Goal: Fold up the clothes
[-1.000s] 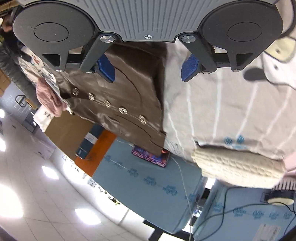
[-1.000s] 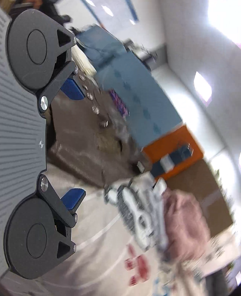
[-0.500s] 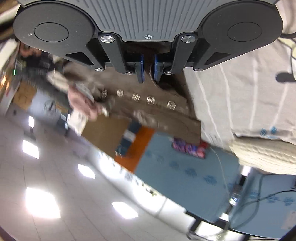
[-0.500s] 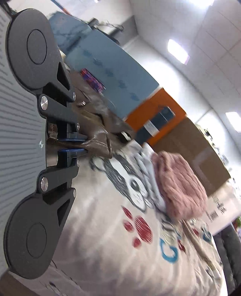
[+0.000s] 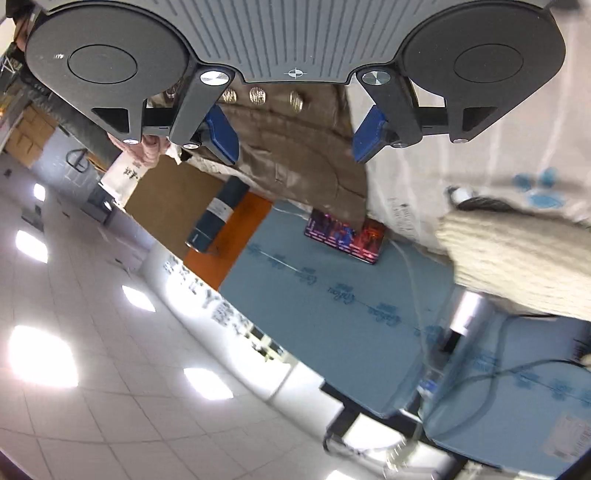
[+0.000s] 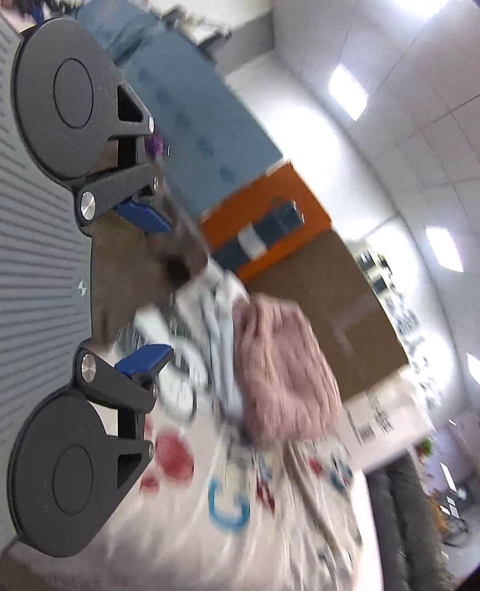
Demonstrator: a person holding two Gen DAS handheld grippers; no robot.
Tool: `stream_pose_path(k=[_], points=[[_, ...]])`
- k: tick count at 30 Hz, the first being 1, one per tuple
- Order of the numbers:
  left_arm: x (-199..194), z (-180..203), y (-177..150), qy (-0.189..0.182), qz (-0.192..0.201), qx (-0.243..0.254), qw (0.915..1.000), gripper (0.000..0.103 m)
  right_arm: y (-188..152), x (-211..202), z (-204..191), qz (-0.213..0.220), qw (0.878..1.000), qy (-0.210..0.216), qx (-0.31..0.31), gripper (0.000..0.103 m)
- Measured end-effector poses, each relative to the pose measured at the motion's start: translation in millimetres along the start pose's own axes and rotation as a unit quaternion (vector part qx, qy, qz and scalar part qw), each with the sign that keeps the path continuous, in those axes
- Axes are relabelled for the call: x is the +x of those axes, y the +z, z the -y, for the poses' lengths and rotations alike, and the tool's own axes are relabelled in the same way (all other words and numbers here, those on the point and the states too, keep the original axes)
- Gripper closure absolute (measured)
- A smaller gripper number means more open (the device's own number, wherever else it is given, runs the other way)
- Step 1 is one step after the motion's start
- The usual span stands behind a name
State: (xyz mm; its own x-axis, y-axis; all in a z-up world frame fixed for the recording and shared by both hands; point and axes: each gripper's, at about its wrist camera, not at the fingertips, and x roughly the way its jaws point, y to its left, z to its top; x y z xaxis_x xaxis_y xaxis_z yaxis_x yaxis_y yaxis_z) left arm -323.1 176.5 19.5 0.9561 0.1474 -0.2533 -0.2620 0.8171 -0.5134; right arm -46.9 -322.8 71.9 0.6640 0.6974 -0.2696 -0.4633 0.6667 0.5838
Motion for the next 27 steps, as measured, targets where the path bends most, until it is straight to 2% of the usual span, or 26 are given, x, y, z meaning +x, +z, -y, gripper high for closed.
stream_pose_path(k=[4,6,8,12,17,19,23,27], points=[[65,-13,19,0.043,-0.063,-0.013,0.997,0.034,22,39,-18,-0.044,0.998,0.039,0.038,0.025],[95,-21,24,0.065,-0.09,-0.017,0.9937,0.034,30,63,-26,-0.069,0.995,0.041,0.053,0.024],[117,-29,25,0.077,-0.098,-0.025,0.9919,0.034,37,89,-32,-0.095,0.993,0.04,0.063,0.024],[145,-40,13,0.057,-0.128,-0.046,0.9891,0.036,41,145,-38,-0.164,0.982,0.023,0.09,0.024],[147,-38,4,0.042,-0.125,-0.028,0.9909,0.035,31,212,-37,-0.209,0.972,-0.016,0.104,0.024],[144,-37,4,0.033,-0.118,-0.022,0.9923,0.035,35,222,-31,-0.206,0.972,-0.03,0.108,0.028],[138,-34,6,0.012,-0.104,-0.019,0.9944,0.036,45,236,-18,-0.191,0.973,-0.057,0.117,0.051],[137,-32,5,-0.014,-0.103,-0.021,0.9943,0.036,56,249,-1,-0.179,0.971,-0.081,0.138,0.059]])
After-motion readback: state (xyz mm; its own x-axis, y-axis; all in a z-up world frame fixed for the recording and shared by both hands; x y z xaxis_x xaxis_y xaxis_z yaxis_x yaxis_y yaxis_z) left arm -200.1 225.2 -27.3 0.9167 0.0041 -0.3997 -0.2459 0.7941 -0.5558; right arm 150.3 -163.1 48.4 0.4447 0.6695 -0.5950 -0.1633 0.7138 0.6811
